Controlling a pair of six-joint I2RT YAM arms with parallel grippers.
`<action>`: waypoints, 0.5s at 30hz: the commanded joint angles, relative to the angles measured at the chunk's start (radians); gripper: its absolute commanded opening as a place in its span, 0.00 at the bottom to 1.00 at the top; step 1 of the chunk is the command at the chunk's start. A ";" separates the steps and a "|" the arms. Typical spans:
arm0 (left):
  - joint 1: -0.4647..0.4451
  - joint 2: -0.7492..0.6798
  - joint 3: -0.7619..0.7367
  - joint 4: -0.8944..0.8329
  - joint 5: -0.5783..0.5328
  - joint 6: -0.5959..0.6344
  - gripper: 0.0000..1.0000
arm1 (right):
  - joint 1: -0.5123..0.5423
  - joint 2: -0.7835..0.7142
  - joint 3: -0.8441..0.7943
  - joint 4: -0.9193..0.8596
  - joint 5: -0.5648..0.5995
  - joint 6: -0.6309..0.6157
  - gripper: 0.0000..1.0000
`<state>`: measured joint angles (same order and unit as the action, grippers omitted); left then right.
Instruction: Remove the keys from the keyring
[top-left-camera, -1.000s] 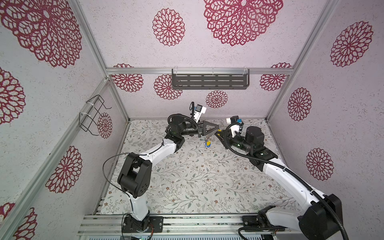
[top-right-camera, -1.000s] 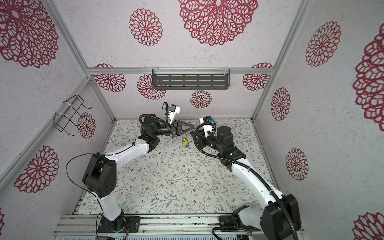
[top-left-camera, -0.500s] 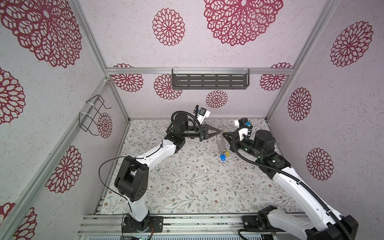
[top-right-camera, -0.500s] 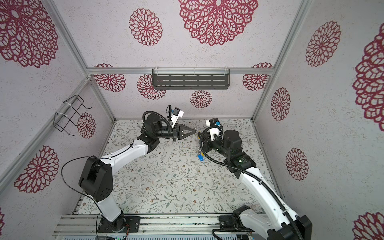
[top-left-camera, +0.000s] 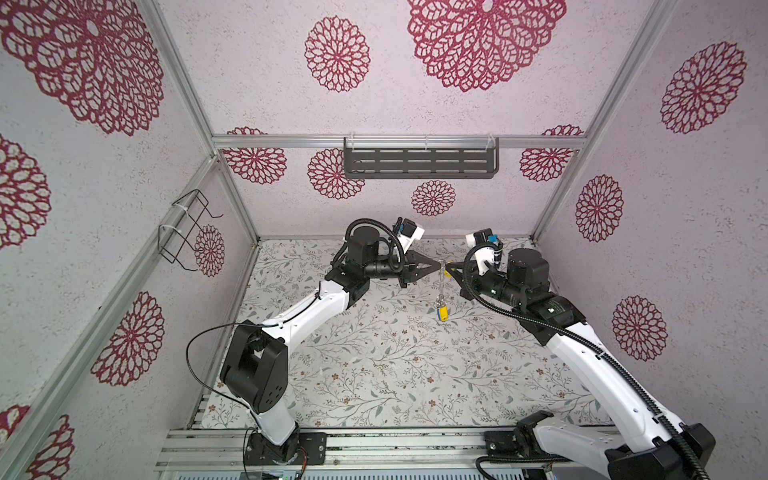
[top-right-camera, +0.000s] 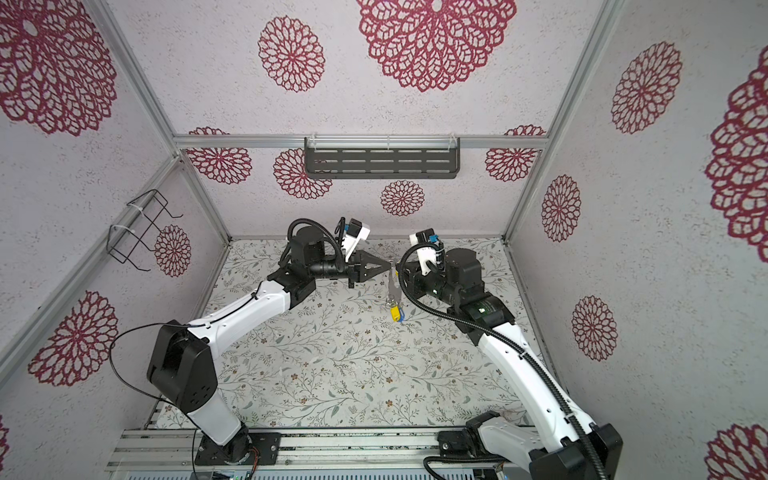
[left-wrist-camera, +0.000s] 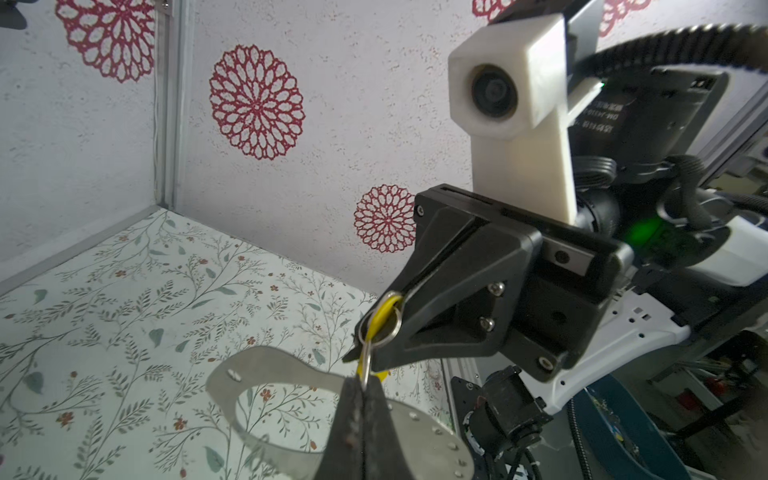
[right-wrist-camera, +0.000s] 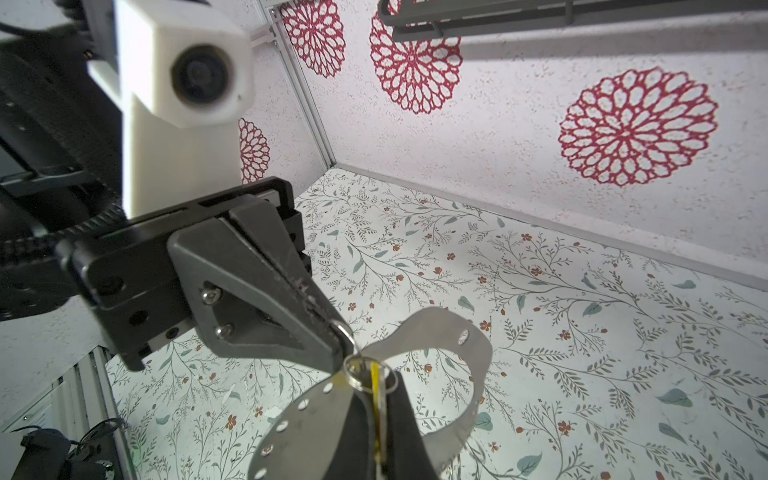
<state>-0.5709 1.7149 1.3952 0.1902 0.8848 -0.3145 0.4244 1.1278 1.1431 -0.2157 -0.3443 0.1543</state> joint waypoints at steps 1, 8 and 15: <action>-0.007 -0.009 0.022 -0.161 -0.059 0.129 0.00 | -0.016 -0.011 0.069 0.029 0.017 0.033 0.00; -0.036 0.010 0.078 -0.259 -0.113 0.183 0.00 | -0.011 0.052 0.136 0.018 -0.049 0.094 0.00; -0.038 -0.002 0.061 -0.243 -0.106 0.204 0.00 | -0.069 0.065 0.136 -0.026 0.019 0.158 0.00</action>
<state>-0.5980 1.7206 1.4815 -0.0193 0.7689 -0.1505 0.4053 1.2041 1.2369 -0.2966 -0.3710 0.2485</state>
